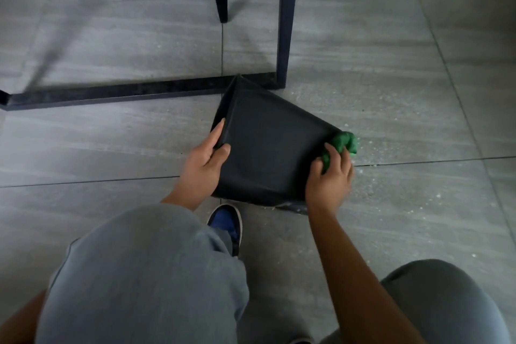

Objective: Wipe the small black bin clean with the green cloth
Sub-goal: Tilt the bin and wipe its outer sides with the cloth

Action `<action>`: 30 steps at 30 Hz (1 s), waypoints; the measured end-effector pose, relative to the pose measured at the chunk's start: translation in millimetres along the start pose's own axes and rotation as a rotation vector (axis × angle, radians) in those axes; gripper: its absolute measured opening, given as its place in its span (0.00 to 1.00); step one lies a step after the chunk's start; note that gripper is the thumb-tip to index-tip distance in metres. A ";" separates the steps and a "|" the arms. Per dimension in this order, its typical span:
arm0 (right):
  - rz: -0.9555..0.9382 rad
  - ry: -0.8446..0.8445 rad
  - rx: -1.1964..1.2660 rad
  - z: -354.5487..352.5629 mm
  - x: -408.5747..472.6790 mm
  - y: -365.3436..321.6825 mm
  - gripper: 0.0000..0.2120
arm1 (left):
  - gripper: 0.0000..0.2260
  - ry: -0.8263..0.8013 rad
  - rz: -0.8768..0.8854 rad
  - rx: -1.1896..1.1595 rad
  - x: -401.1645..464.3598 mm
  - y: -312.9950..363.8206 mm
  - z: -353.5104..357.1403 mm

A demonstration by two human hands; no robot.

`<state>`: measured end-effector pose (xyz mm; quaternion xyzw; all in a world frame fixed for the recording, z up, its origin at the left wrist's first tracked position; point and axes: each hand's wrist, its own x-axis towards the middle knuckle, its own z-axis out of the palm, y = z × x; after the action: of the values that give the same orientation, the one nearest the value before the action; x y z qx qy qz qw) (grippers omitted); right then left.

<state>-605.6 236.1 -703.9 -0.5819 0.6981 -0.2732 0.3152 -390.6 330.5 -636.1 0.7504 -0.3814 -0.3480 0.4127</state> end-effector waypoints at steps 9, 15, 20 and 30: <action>0.242 0.081 0.141 -58.1 18.5 15.1 0.21 | 0.24 -0.015 0.034 0.032 3.6 7.0 -2.4; 0.144 -0.110 0.491 -76.5 27.1 -22.7 0.17 | 0.37 -0.198 0.149 0.039 1.5 42.4 -11.4; 0.172 -0.057 0.432 -52.7 1.1 -21.2 0.21 | 0.36 -0.352 0.320 0.269 -12.9 44.3 -10.7; 0.305 0.031 0.430 -40.2 2.5 -2.3 0.21 | 0.33 -0.426 0.417 0.360 -23.8 26.9 -9.8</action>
<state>-634.8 233.8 -676.2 -0.3852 0.7084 -0.3736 0.4585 -401.2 344.4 -603.2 0.6276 -0.6593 -0.3324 0.2469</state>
